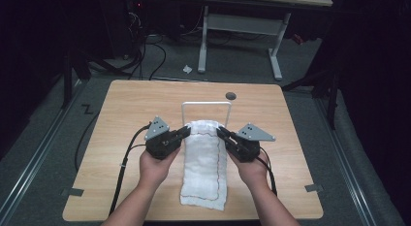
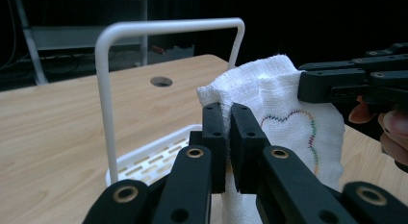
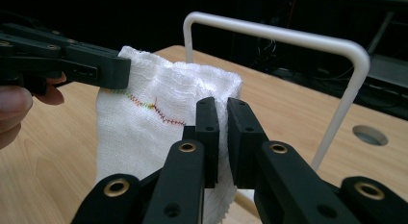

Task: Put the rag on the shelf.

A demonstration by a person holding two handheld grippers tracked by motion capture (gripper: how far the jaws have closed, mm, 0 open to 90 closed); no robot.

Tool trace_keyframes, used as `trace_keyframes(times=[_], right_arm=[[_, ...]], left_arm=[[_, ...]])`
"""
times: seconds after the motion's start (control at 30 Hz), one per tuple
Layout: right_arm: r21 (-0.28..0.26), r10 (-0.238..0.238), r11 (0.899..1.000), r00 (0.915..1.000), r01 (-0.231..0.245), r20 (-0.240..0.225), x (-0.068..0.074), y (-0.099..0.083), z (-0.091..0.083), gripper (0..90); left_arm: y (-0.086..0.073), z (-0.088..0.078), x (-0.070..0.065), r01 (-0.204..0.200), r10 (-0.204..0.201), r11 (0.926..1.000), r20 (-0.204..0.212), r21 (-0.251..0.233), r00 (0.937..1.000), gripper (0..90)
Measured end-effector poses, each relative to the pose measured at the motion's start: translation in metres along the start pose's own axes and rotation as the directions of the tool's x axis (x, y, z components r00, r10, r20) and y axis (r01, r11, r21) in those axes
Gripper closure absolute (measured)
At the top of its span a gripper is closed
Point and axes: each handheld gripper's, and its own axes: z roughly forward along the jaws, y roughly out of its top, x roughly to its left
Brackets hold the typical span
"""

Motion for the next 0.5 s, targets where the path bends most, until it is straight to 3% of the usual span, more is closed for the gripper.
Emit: trace_keyframes(times=[0.5], right_arm=[[-0.112, -0.013, 0.994, 0.9997, 0.015, 0.019, -0.006, 0.053, -0.013, 84.3]], left_arm=[[0.061, -0.015, -0.007, -0.073, 0.071, 0.9913, -0.026, -0.109, 0.9972, 86.2]])
